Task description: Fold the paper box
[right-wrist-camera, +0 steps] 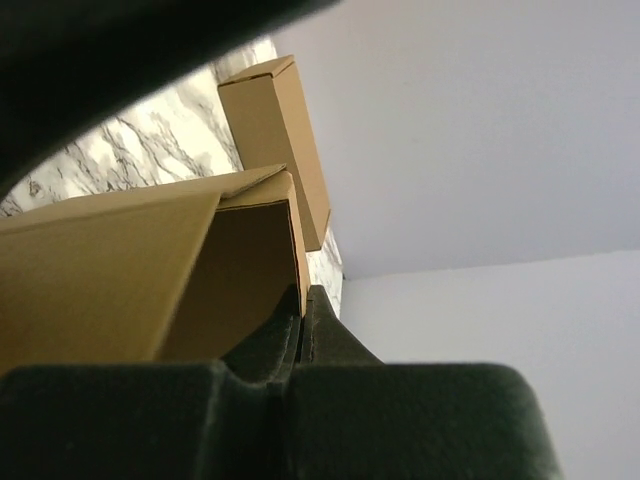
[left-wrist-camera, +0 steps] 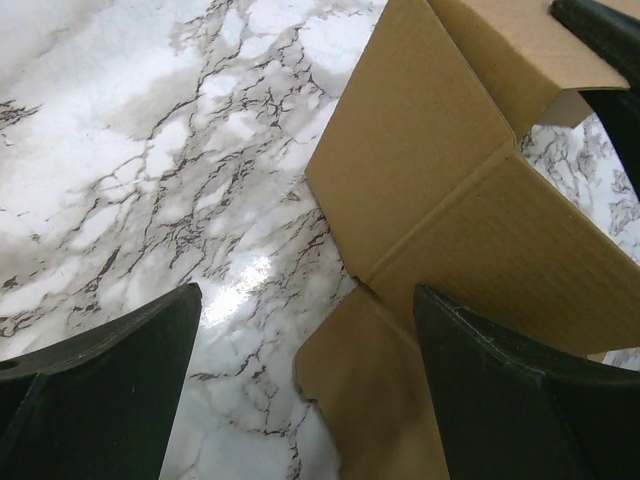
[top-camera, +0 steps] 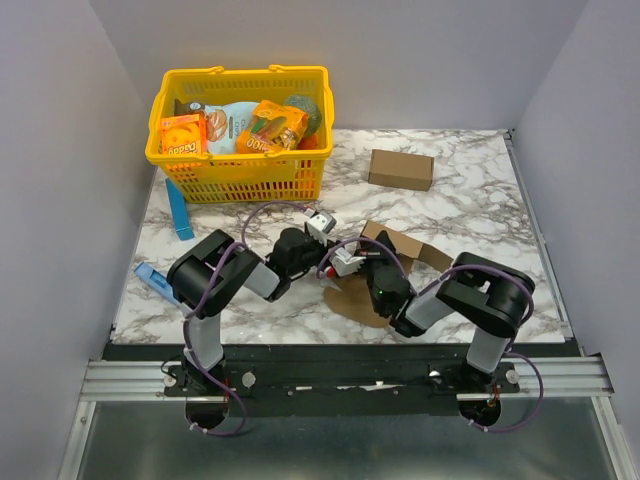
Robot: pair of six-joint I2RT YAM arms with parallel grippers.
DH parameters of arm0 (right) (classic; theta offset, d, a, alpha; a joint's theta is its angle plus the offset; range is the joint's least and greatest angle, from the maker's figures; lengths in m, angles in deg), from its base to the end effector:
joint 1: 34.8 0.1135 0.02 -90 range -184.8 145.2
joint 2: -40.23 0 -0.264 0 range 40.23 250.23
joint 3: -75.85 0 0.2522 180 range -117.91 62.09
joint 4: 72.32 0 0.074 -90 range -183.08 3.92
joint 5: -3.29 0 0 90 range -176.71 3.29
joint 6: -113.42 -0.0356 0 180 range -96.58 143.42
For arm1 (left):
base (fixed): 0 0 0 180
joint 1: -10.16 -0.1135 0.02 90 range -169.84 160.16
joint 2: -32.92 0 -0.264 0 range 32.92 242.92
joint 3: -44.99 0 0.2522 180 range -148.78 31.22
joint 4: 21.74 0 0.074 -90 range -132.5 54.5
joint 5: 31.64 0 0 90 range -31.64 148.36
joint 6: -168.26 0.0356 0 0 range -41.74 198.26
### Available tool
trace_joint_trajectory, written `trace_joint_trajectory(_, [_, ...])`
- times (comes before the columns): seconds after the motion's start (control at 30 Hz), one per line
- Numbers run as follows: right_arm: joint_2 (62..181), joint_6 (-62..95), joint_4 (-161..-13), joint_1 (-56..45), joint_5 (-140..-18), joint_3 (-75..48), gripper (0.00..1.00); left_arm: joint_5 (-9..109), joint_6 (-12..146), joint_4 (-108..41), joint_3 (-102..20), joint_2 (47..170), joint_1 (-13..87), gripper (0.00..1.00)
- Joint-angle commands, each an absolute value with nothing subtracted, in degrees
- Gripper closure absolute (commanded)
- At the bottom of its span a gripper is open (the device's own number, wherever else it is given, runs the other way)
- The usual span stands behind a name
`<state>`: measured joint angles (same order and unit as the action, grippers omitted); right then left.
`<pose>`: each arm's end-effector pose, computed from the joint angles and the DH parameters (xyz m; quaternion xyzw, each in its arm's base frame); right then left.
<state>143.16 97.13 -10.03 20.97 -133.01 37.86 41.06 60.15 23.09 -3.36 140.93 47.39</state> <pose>0.1813 0.2206 0.1378 -0.4856 0.5293 -0.3799 0.5829 0.2591 -0.2101 0.1193 0.2206 0.7573 -0.3856 0.4787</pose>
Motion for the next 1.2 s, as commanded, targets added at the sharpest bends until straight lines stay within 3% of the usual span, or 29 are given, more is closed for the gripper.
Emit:
trace_joint_trajectory(0.0, [141.22,91.63,-5.39,21.45,-130.13,38.28,0.99,43.69,61.21,24.62,-3.67,139.45,49.18,0.04])
trace_joint_trajectory(0.33, [134.10,85.65,-19.10,21.45,-126.00,35.02,0.99,43.25,59.71,23.74,1.08,132.86,49.01,0.03])
trace_joint_trajectory(0.87, [131.90,77.30,-28.59,21.45,-120.37,35.20,0.99,52.04,67.01,22.85,-6.22,138.21,49.01,0.04])
trace_joint_trajectory(1.0, [131.90,76.33,-30.09,21.45,-119.76,34.93,0.99,50.99,66.66,24.97,-5.87,139.18,48.92,0.13])
trace_joint_trajectory(1.17, [132.25,75.37,-30.79,21.45,-119.40,34.76,0.99,51.07,65.96,26.82,-5.51,139.71,49.27,0.33])
